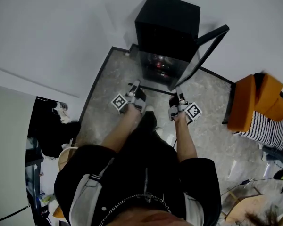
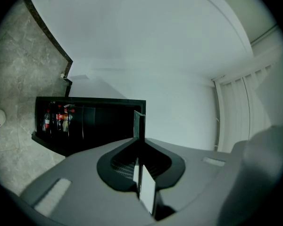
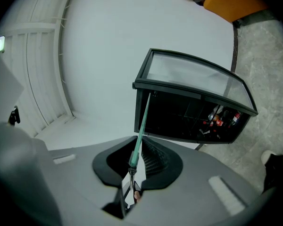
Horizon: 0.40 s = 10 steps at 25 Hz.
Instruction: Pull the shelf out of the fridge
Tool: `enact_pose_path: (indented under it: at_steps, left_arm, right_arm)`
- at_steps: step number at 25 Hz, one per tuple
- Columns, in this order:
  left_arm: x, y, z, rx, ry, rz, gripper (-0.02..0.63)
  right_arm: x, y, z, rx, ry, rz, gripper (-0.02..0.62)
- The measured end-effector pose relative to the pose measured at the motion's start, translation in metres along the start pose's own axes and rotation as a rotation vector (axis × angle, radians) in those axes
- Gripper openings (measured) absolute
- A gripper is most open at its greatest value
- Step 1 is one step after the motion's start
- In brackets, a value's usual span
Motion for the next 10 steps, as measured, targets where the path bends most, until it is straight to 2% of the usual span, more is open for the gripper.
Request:
enact_pose_path:
  at_steps: [10]
  left_arm:
    - [-0.0018, -0.0017, -0.0010, 0.001, 0.007, -0.010, 0.023]
  right_arm:
    - [-0.0008, -0.0043, -0.0008, 0.002, -0.005, 0.002, 0.031]
Point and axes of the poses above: the fingertips, and each gripper's own axes: y backward along the fingers, z to its left, x out of its underside, the point moved 6 cm from there along y, backward along the fingers, and after that the axes turned 4 degrees about -y, right-handed, at the moved point
